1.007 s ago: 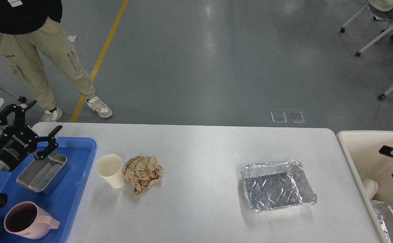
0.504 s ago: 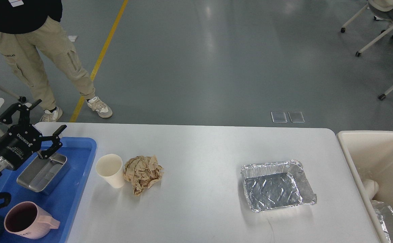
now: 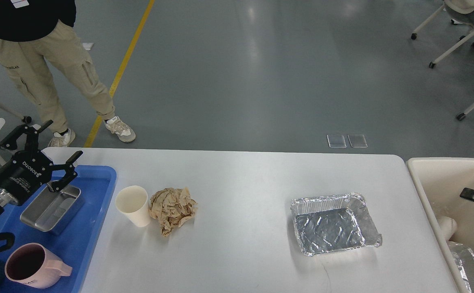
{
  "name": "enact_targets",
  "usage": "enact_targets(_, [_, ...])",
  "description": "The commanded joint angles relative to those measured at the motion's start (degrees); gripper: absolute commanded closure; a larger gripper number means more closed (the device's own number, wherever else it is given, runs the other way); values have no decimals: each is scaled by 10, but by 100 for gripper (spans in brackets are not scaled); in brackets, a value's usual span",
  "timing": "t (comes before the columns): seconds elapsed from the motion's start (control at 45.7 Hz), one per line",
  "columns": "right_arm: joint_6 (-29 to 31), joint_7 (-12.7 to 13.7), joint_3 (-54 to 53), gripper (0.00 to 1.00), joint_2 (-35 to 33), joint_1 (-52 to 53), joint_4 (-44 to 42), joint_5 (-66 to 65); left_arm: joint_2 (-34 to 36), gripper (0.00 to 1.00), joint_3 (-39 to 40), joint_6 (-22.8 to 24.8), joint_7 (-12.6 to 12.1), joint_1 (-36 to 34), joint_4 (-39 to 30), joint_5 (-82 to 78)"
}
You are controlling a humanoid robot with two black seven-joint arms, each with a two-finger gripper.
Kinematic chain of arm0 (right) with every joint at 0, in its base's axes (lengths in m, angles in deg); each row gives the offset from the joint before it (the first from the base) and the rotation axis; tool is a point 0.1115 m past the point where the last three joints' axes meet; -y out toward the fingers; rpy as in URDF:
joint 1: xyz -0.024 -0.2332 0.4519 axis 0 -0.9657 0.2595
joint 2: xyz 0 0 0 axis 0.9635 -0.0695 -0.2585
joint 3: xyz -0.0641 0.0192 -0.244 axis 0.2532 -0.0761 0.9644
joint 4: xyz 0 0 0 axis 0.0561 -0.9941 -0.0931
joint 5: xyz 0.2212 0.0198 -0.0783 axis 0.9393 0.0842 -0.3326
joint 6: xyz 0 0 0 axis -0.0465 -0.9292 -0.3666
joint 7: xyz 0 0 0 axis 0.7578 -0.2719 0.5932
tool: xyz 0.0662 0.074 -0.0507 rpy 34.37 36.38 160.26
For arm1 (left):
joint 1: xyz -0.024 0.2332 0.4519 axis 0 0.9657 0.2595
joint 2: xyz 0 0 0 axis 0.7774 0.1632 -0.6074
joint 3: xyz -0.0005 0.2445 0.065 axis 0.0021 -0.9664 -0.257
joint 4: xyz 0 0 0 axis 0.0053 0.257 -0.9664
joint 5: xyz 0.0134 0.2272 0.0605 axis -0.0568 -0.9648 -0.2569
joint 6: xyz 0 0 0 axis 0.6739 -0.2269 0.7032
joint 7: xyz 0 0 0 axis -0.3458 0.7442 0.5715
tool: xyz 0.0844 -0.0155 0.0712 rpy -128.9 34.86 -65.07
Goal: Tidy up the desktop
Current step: 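Move the right gripper down toward the edge of the foil tray, then grasp the foil tray edge nearest the right gripper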
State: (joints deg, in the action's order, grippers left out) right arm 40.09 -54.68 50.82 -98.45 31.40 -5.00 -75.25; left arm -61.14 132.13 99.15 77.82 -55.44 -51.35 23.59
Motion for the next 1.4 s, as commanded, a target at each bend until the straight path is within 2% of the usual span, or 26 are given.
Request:
enact_targets(0.0, [0, -33, 1, 0, 50, 16, -31, -104, 2, 3, 3, 1, 0, 4, 1, 0])
enact_targets(0.131, [0, -70, 1, 0, 90, 25, -56, -167, 2, 3, 5, 1, 2, 6, 1, 0])
enact_targets(0.263, [1, -88, 2, 0, 132, 36, -82, -214, 2, 3, 12, 1, 4, 12, 2, 1])
enact_targets(0.525, [7, -88, 28, 0, 230, 61, -147, -281, 5, 3, 27, 6, 4, 18, 7, 1])
enact_targets(0.744, [4, -88, 113, 0, 271, 136, -213, -276, 8, 3, 45, 13, 4, 38, 7, 1])
enact_targets(1.379, [2, -88, 118, 0, 382, 140, -324, -273, 9, 3, 64, 20, 4, 56, 7, 1])
